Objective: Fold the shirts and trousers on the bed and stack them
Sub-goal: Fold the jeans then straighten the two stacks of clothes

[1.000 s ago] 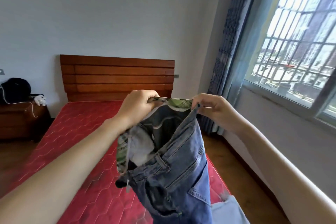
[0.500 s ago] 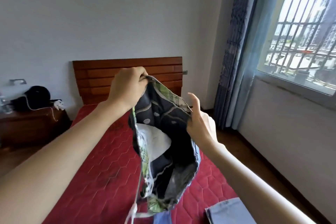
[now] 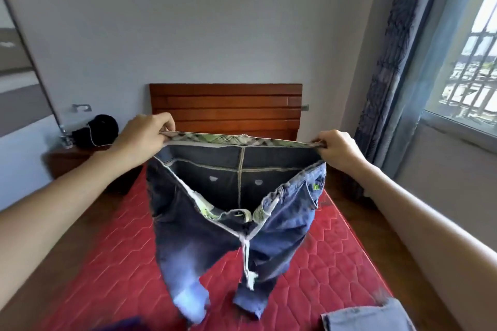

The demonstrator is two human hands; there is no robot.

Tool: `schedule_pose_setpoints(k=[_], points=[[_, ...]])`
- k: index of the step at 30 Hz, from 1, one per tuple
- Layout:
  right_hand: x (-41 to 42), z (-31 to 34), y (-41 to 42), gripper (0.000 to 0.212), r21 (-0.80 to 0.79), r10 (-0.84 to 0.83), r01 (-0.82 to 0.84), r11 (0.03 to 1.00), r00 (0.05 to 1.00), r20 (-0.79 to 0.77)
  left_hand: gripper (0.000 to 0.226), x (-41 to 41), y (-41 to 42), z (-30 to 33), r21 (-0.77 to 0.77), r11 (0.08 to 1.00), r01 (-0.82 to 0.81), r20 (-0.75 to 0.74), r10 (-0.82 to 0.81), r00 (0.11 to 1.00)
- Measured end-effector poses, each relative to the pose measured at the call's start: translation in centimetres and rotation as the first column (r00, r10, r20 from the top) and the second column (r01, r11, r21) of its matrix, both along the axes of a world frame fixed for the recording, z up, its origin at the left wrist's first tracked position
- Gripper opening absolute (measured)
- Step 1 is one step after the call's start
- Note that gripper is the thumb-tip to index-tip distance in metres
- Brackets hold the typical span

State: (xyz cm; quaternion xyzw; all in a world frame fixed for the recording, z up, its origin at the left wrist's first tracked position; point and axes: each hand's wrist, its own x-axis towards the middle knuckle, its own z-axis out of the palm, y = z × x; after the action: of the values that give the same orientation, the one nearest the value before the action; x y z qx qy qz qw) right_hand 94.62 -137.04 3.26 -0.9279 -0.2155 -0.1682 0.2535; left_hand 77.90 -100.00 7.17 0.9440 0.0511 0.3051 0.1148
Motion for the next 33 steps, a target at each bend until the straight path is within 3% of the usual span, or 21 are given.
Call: schedule_pose_setpoints(k=[5, 8, 12, 14, 17, 20, 22, 25, 29, 31, 33], points=[[0.0, 2.4, -1.5, 0.042, 0.115, 0.318, -0.306, 0.945, 0.943, -0.100, 0.053, -1.5, 2.6, -0.7, -0.171, 0.974, 0.151, -0.012, -0.156, 0.988], [0.0, 3.9, -2.4, 0.052, 0.002, 0.371, -0.373, 0.928, 0.924, -0.095, 0.070, -1.9, 3.5, -0.5, -0.170, 0.967, 0.192, -0.100, -0.210, 0.972], [-1.2, 6.3, -1.8, 0.036, -0.261, 0.373, -0.382, 0.887, 0.924, -0.084, 0.061, -1.4, 3.1, 0.5, -0.013, 0.973, 0.230, -0.220, -0.228, 0.949], [-1.9, 7.4, -1.7, 0.035, -0.285, 0.341, -0.371, 0.884, 0.928, -0.152, 0.058, -1.3, 3.3, 1.1, -0.014, 0.972, 0.235, -0.271, -0.229, 0.935], [-2.6, 8.7, -2.1, 0.025, -0.366, 0.313, -0.386, 0.847, 0.918, -0.245, 0.021, -2.0, 3.4, 2.0, -0.091, 0.963, 0.252, -0.380, -0.268, 0.885], [-3.1, 9.0, -2.1, 0.038, -0.514, 0.270, -0.322, 0.795, 0.947, -0.176, 0.080, -3.1, 3.9, 1.7, -0.069, 0.973, 0.222, -0.521, -0.225, 0.823], [-3.1, 8.8, -2.2, 0.027, -0.407, 0.276, -0.280, 0.869, 0.959, -0.068, 0.075, -3.4, 4.1, 0.7, -0.013, 0.963, 0.269, -0.457, -0.245, 0.855], [-2.8, 8.3, -2.4, 0.016, -0.230, 0.295, -0.292, 0.928, 0.955, -0.022, 0.032, -3.8, 4.9, -1.1, -0.003, 0.947, 0.322, -0.272, -0.310, 0.911], [-2.3, 7.9, -2.3, 0.010, -0.062, 0.320, -0.322, 0.945, 0.947, -0.042, 0.023, -4.1, 5.8, -2.2, -0.071, 0.937, 0.342, -0.108, -0.348, 0.931], [-2.2, 8.3, -2.4, 0.006, 0.120, 0.359, -0.349, 0.930, 0.930, -0.076, 0.023, -3.9, 6.2, -1.9, -0.184, 0.922, 0.341, 0.008, -0.346, 0.938], [-2.3, 9.1, -2.6, 0.007, 0.379, 0.457, -0.400, 0.834, 0.887, -0.068, 0.016, -3.7, 6.3, -0.7, -0.308, 0.884, 0.351, 0.123, -0.329, 0.936]])
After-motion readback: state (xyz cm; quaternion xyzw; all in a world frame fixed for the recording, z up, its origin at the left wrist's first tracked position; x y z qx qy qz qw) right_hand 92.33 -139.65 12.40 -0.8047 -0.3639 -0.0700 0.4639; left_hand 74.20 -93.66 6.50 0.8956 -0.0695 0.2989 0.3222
